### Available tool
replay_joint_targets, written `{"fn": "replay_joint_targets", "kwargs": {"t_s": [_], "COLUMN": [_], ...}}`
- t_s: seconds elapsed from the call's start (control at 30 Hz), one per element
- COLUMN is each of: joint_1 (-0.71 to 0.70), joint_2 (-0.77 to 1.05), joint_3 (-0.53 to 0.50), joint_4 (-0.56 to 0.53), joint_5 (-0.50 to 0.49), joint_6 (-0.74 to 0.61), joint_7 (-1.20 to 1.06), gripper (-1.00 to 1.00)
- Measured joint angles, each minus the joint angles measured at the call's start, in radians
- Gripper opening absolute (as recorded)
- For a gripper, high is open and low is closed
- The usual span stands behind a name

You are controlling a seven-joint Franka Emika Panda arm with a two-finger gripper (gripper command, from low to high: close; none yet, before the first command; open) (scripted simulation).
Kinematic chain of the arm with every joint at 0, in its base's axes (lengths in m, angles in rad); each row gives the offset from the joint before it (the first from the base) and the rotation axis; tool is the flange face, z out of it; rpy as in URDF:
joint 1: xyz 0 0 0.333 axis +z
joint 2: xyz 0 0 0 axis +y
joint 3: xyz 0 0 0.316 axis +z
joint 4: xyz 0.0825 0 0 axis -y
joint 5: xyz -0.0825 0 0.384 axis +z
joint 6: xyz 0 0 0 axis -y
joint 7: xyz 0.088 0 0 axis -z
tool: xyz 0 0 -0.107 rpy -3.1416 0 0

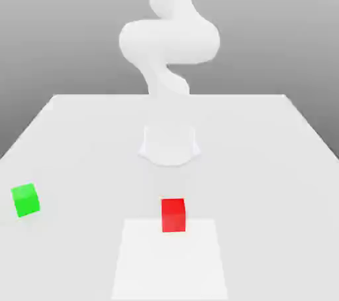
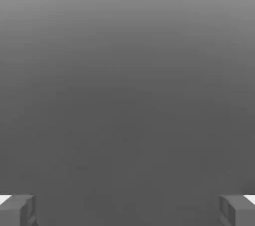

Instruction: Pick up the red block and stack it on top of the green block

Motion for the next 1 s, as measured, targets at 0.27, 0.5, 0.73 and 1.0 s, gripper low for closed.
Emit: {"fn": "replay_joint_targets", "kwargs": {"t_s": [0.27, 0.5, 0.73, 1.0], "joint_1": [0.011, 0.021, 0.027, 0.025], "joint_2": [0.221, 0.441, 0.799, 0.898], "joint_3": [-0.001, -0.003, -0.003, 0.000], "joint_4": [-0.263, -0.516, -0.586, -0.574], "joint_5": [-0.001, -0.001, 0.002, 0.001], "joint_6": [0.190, 0.373, 0.662, 0.748], "joint_7": [-0.018, -0.036, -0.046, -0.044], "gripper": [0.00, 0.00, 0.00, -1.00]}}
